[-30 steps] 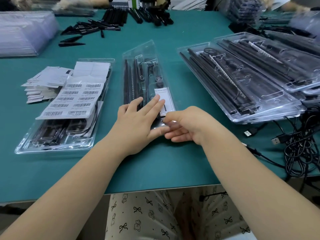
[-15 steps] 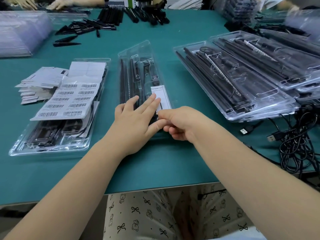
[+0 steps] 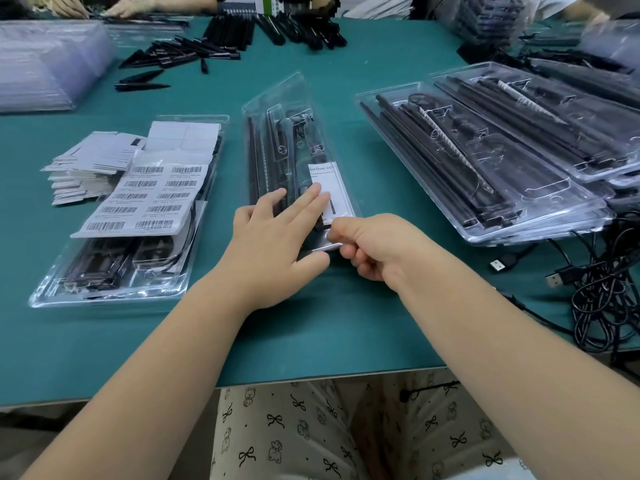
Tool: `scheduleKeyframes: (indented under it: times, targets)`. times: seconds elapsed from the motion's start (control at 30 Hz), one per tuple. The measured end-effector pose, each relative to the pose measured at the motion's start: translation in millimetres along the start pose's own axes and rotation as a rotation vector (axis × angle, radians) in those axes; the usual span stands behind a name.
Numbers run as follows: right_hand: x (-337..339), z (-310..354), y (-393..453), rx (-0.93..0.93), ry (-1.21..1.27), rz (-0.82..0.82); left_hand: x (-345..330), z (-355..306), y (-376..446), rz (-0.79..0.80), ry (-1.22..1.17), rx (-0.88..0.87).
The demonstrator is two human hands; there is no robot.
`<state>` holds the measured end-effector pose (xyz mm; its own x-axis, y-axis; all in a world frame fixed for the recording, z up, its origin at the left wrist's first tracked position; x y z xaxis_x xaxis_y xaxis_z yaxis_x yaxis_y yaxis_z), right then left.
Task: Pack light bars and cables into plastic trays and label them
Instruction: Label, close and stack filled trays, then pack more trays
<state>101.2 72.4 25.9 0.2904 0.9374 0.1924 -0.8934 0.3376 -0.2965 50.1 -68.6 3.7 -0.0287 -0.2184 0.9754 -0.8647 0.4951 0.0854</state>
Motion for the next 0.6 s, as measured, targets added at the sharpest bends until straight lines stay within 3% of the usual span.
scheduleKeyframes:
  times: [0.37,0.53,0.6]
  targets:
    - [0.4,-5.5,2.4,0.069,-0.065,0.044,-2.4,-1.8,1.8,-0.003,0.102,0.027]
    - [7.6,-2.7,3.3,0.113,-0.47,0.286,0.5,-4.4,1.9,-0.013,0.162,0.022]
    - [11.7,-0.5,5.3,0.122,-0.71,0.31,-0.7,-3.3,-1.3,-0.013,0.201,0.01]
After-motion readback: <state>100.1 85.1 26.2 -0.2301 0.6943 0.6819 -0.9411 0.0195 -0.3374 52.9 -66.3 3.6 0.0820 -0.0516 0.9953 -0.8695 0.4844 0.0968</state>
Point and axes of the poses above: each hand's wrist, its own y-axis towards the middle knuckle, its own x-axis out of the back of the hand, z = x × y, the point moved 1 cm from there along y, towards the middle knuckle, and after that the axes turned 15 degrees about x, right-handed, at the moved point
